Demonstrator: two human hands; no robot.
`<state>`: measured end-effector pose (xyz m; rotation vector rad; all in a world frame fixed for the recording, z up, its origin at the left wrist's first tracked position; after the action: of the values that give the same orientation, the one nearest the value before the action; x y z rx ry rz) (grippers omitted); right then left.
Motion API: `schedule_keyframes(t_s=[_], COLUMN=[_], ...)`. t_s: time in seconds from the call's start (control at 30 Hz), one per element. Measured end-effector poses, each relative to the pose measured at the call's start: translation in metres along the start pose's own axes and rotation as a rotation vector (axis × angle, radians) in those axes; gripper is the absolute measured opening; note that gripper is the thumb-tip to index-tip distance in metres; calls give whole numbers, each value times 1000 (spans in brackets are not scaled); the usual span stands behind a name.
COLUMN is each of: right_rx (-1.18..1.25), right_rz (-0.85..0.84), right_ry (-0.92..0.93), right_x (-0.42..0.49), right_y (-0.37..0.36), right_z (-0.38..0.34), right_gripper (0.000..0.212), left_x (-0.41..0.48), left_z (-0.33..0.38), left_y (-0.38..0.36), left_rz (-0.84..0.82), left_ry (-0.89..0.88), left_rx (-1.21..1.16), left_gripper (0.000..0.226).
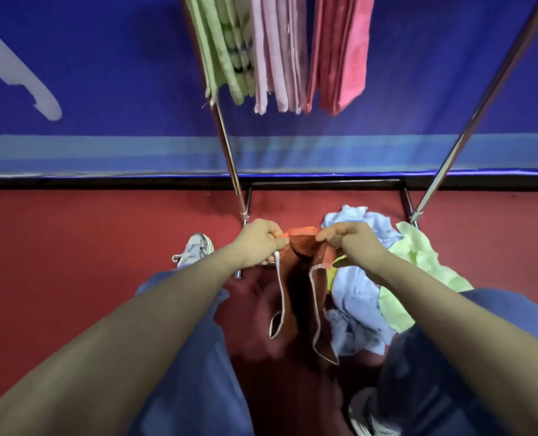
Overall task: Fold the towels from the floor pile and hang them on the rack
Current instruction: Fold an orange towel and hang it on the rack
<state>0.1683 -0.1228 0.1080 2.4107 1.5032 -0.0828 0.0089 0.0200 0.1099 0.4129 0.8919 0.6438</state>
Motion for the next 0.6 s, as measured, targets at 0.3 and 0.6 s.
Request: schedule_keyframes(t_s=[0.3, 0.6], right_rx=[-184, -489], right_rz=[-173, -135], right_ry=[85, 279], right_x=[38, 59], right_y=[-36, -36], right_z=[42, 38], right_gripper=[25, 13], left_x=[43, 57], left_z=[-23, -17], left_y=[-27, -24], left_rz=[-208, -109], left_ry=[41, -120], left_rx=[-151, -187], left_gripper=[15, 28])
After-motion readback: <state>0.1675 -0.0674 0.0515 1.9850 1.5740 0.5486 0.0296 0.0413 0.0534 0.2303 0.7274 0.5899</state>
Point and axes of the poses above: each hand's wrist, its own x-axis towards the middle knuckle, its own y-axis out of the back of the hand, z = x × y, the point moved 2 cm from there along x, towards the middle knuckle, and after that the axes turned 15 degrees about y, right-handed, at the moved point
